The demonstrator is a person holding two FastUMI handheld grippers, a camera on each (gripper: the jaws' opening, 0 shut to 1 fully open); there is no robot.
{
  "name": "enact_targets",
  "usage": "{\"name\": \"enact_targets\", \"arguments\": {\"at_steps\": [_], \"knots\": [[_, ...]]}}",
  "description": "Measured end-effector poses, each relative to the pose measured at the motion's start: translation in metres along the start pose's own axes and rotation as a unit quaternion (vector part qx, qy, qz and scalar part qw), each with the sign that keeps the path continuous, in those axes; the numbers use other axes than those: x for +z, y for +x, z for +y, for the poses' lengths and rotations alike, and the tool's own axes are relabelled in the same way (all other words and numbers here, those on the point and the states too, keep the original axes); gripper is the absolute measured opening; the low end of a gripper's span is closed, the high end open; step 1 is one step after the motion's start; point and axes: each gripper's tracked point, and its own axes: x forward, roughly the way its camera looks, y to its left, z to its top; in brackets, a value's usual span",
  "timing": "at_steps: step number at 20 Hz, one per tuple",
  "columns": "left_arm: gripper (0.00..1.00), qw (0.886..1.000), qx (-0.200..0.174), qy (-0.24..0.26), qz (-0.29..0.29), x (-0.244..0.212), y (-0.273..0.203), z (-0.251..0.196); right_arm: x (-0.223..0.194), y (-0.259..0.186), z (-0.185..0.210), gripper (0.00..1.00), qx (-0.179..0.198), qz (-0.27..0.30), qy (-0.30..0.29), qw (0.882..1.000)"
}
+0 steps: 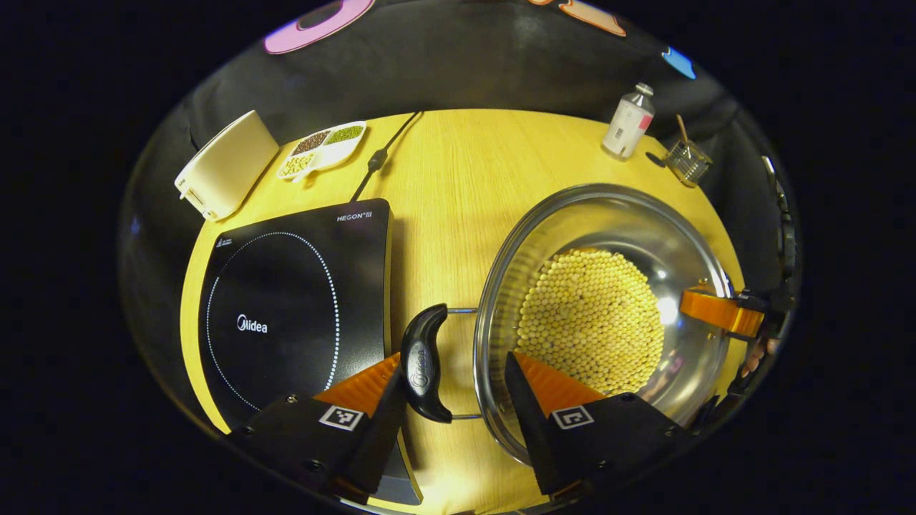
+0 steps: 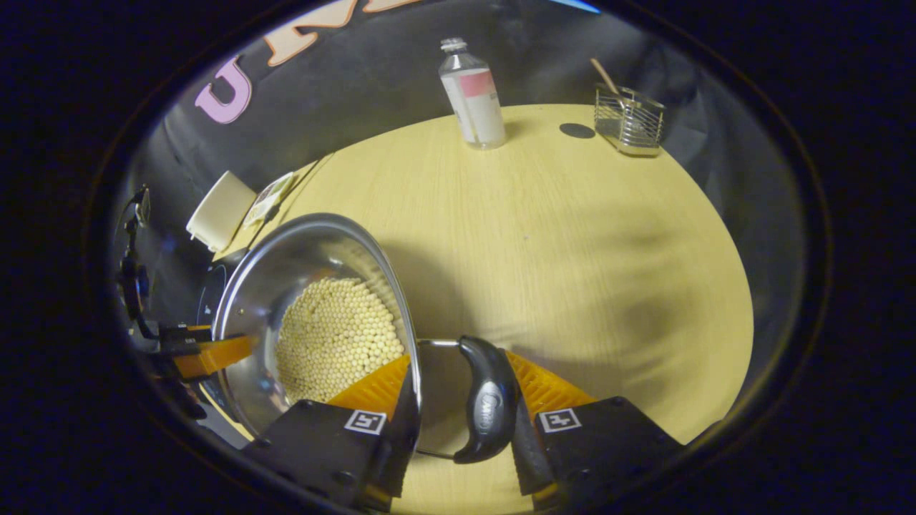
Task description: First push the handle of the pot to place it horizontally, then grasp the pot with both hands and set it on the induction cooktop.
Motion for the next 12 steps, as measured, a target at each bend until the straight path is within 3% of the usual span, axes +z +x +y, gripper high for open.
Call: {"name": "enact_targets", "arguments": {"at_steps": [3, 6, 8, 12], "knots": [[0.79, 1.0, 0.002, -0.003, 0.013, -0.0015, 0.0065, -0.0024, 0.001, 0.0, -0.0004, 0.55, 0.015, 0.001, 0.004, 1.0], [0.77, 0.998, -0.018, -0.05, 0.024, -0.001, 0.0112, -0.0036, 0.0, 0.0005, -0.0009, 0.55, 0.02, 0.005, 0.004, 1.0], [0.71, 0.995, -0.04, -0.088, 0.036, -0.0012, 0.0107, -0.0059, 0.0, 0.0005, -0.0003, 0.55, 0.023, 0.007, 0.007, 1.0], [0.57, 0.991, -0.075, -0.105, 0.044, -0.0021, 0.002, -0.0092, 0.0019, -0.0024, -0.0017, 0.51, 0.027, 0.014, 0.023, 0.999]]}}
